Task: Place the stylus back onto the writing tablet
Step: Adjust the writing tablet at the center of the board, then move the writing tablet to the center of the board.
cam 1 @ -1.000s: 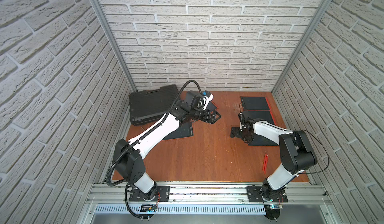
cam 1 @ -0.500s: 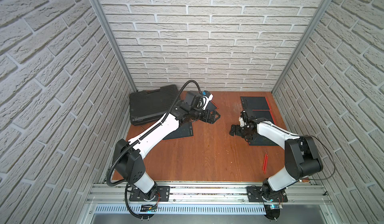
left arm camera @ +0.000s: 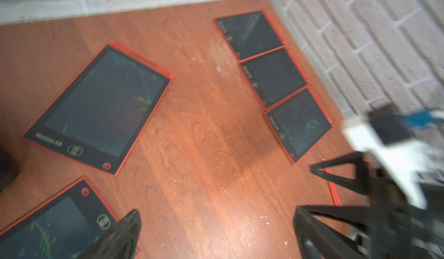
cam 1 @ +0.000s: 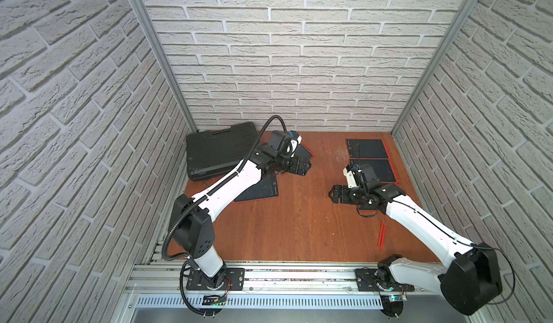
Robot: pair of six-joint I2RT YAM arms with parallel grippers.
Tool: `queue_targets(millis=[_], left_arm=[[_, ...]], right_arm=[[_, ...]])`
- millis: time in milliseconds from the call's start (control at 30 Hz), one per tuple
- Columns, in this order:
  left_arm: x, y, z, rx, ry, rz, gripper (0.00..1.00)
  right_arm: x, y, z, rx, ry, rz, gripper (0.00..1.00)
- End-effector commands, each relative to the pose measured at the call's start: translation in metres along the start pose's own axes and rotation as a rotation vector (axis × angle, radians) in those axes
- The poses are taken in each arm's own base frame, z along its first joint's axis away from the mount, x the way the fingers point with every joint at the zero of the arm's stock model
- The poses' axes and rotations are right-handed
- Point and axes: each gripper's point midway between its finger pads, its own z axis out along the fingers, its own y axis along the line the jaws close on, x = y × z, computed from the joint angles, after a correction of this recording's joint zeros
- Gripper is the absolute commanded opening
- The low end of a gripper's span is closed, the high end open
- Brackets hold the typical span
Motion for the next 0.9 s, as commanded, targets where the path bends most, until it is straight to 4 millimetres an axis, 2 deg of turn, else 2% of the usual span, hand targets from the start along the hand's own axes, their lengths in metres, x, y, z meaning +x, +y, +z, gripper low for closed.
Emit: queue_targets(millis=[0, 367, 500, 667, 867], left_arm=[[-0.004, 0.031, 0.008, -0.127, 0.015, -0.106, 0.98], [0.014, 0.105, 0.039, -0.387, 0.136, -0.256, 0.98], [0.012, 0.128, 0.052, -0.444, 0.121, -0.29, 0.98], [0.006, 0.141, 0.08, -0.451, 0.121, -0.308, 0.98], [-0.02, 0.148, 0.106, -0.445, 0.038, -0.303, 0.98]], right_arm=[[0.01, -0.006, -0.006, 0.033, -0.015, -0.007, 0.93], [0.025, -0.004, -0.02, -0.009, -0.064, -0.041, 0.92], [0.033, -0.008, -0.023, -0.012, -0.073, -0.038, 0.92], [0.042, -0.011, -0.029, -0.024, -0.083, -0.025, 0.92], [0.052, -0.013, -0.033, -0.048, -0.096, 0.0, 0.92]])
